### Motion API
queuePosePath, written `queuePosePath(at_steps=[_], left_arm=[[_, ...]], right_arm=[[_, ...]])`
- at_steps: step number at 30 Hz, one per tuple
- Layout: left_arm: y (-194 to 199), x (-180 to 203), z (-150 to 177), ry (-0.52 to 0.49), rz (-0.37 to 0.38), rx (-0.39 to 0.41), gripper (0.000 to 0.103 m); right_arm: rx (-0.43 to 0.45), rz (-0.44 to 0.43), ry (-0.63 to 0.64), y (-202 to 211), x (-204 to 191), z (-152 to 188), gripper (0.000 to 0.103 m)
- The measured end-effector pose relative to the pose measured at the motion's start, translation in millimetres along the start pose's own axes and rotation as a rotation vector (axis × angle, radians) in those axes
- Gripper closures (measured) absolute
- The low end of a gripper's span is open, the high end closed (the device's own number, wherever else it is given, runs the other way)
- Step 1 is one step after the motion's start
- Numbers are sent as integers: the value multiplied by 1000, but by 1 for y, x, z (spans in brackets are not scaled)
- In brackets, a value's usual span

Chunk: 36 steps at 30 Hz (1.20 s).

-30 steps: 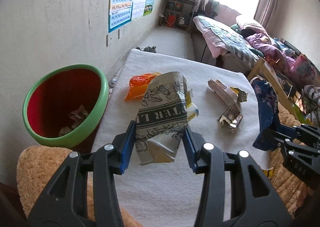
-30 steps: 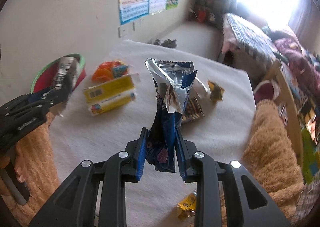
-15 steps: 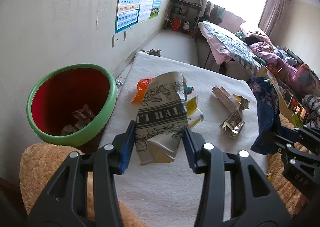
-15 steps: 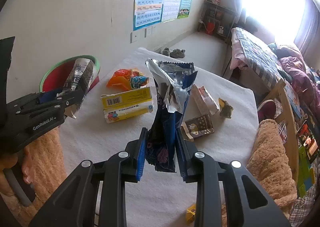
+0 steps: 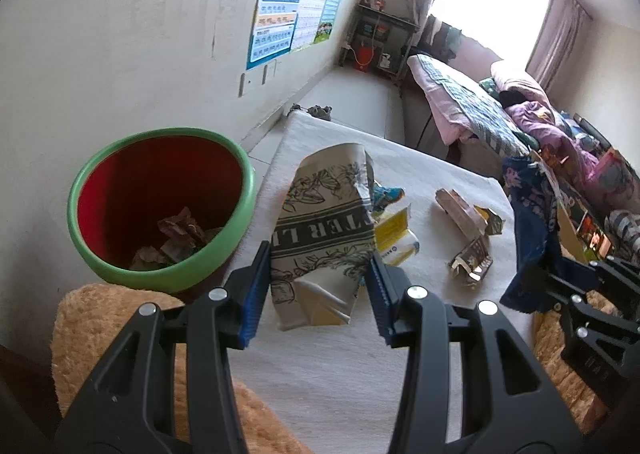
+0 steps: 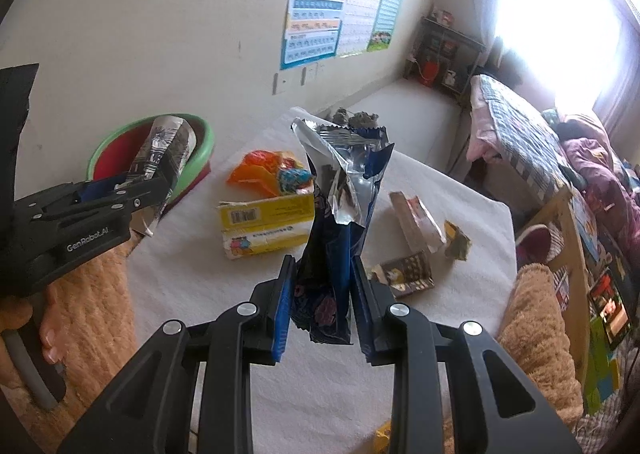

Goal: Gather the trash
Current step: 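Carry the paper cup and blue wrapper over the red bin with both tools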

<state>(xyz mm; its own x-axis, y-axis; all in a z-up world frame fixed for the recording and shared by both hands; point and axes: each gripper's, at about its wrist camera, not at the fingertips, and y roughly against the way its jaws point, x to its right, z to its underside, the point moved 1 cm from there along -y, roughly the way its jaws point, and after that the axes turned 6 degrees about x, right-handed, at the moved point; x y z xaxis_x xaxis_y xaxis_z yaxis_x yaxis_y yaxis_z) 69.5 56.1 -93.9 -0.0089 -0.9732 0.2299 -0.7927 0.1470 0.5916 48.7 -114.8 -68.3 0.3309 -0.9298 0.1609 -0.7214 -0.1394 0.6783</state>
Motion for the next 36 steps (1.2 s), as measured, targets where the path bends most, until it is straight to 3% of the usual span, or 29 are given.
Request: queuePosePath(at_steps=[11, 19, 24, 36], left_arm=[[14, -25, -9, 36, -41, 29, 60], [16, -45, -18, 60, -58, 20, 60], [17, -73, -28, 87, -97, 20, 60], [9, -128, -40, 145, -177, -7, 60]], right_arm=[[8, -63, 49, -12, -30, -18, 76], [-63, -179, -37, -32, -32, -21, 75], [-80, -262, -97, -44, -43, -34, 75], [-88, -364, -82, -71, -95, -77, 75]])
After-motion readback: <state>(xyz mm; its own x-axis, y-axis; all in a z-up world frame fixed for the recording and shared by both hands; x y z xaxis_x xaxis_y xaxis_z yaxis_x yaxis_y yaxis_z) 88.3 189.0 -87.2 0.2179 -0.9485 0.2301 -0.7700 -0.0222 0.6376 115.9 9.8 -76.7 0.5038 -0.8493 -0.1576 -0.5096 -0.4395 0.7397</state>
